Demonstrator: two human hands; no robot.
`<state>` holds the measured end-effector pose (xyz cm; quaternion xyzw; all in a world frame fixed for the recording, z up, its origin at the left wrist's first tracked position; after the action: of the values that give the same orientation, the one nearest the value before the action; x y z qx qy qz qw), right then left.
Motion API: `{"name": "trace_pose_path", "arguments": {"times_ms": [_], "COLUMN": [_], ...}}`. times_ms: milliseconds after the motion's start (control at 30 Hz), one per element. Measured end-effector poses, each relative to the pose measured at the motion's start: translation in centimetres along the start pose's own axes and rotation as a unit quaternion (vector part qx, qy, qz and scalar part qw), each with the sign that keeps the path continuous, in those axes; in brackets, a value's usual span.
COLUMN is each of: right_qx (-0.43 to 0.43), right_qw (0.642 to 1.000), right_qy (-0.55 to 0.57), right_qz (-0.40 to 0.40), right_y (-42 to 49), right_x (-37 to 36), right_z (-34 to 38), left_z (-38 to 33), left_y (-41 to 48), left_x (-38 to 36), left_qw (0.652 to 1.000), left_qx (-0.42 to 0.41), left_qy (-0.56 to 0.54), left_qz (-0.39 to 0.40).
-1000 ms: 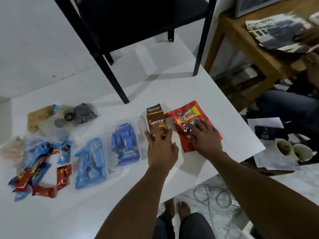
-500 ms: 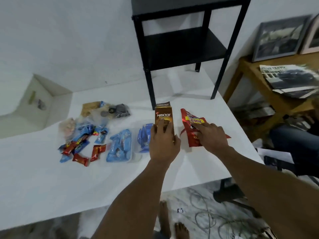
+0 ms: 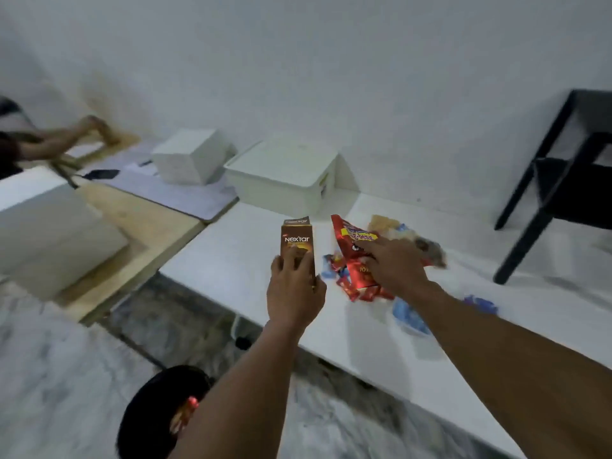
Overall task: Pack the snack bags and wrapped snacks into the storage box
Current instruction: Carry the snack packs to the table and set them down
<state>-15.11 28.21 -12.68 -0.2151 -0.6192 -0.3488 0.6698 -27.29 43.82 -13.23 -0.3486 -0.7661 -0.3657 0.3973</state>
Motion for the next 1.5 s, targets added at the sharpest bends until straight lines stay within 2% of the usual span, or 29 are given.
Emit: {"name": "trace_pose_path", "arguments": {"times_ms": [167,300,500,700,833,1067,1267,1500], "right_qx": [0.119,0.198,0.268,0.268,0.244,0.210,0.162,0.143], "right_qw": [0.990,0.971,0.937,0.905,0.886,0.858,0.853,0.863], "right_qy": [0.058,0.100,0.133,0.139,0.149,0.166,0.185,0.174], "right_qz": [0.048,0.089,0.180,0.300,0.364,0.438,0.460,0.452], "right_y": [8.6,11.9,11.4,9.6,8.1,7.2,8.1,12.1], "right_x": [-5.2,-11.2,-23.9,-41.4,-52.9,-66.4,-69.4,-61.8], "right_z": [20.8,36.0,48.9,52.6,52.7,52.5,52.3,50.6], "left_z": [19.7,34.6,49.2,59.3,64.8,71.4,73.5,70.6], "left_y": [-0.6,-2.9,-9.6,-16.0,-19.8,-23.0,-22.9,-16.9], "left_x": [8.1,12.3,10.9,0.1,-8.8,-20.0,-22.3,-15.8], "left_qw": [0.991,0.973,0.937,0.891,0.867,0.838,0.821,0.832], "left_qx": [0.125,0.216,0.338,0.439,0.472,0.505,0.510,0.481], "left_qy": [0.050,0.075,0.072,0.030,0.016,-0.040,-0.050,-0.051], "left_qz": [-0.018,-0.004,0.041,0.110,0.161,0.201,0.250,0.272]}}
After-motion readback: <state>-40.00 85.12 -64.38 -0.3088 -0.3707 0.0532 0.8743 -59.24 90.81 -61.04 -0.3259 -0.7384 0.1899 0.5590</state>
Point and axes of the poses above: each hand's wrist, its own y-axis towards the middle knuckle, its own x-axis out of the back of the hand, z = x × y, the point moved 8 cm from there along y, towards the middle knuckle, and after that the axes turned 8 degrees about x, right-handed, at the moved point
